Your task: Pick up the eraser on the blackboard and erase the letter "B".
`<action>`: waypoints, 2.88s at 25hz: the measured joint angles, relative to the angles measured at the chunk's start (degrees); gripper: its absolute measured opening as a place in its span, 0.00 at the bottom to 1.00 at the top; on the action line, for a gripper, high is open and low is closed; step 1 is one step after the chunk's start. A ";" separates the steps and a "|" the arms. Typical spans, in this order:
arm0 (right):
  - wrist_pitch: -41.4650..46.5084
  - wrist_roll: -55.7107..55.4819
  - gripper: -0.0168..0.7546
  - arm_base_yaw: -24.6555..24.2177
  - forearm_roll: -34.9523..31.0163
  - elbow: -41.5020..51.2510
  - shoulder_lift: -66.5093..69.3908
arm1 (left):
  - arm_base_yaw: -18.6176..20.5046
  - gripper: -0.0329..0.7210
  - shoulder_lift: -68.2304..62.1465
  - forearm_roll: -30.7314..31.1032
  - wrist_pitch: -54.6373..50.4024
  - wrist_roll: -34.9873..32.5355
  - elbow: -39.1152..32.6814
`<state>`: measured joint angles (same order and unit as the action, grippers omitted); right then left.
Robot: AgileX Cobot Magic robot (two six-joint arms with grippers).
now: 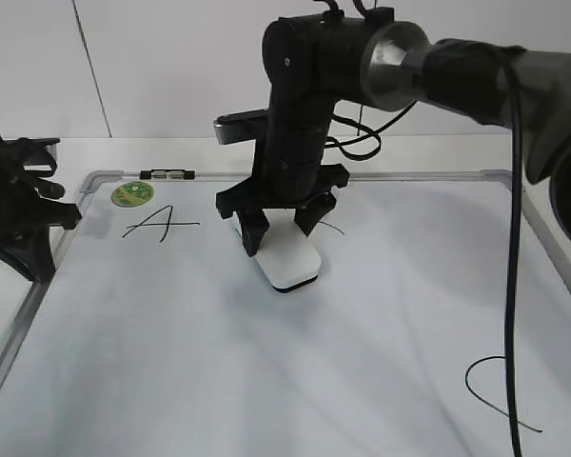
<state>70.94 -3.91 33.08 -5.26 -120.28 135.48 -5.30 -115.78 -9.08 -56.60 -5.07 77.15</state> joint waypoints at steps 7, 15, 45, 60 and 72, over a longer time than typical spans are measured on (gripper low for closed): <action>0.00 -2.42 0.74 -2.56 0.60 -0.10 0.10 | 0.00 0.08 0.00 0.00 0.00 0.00 0.00; -0.10 -3.03 0.74 -11.39 1.26 -0.66 0.55 | 0.00 0.08 0.00 0.00 0.11 0.00 0.00; 0.19 -0.02 0.74 0.32 1.25 -19.43 11.04 | 0.00 0.08 0.00 0.11 0.00 0.00 0.00; 0.24 -0.33 0.74 -8.16 -0.88 -19.69 11.13 | 0.00 0.08 -0.02 -0.09 0.55 0.00 0.00; -2.27 0.21 0.74 -12.05 -0.54 -8.46 5.28 | 0.00 0.08 -0.12 -0.37 0.96 0.00 0.00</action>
<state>68.68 -3.70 21.03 -5.81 -128.74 140.76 -5.30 -115.90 -9.44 -55.64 -5.07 77.15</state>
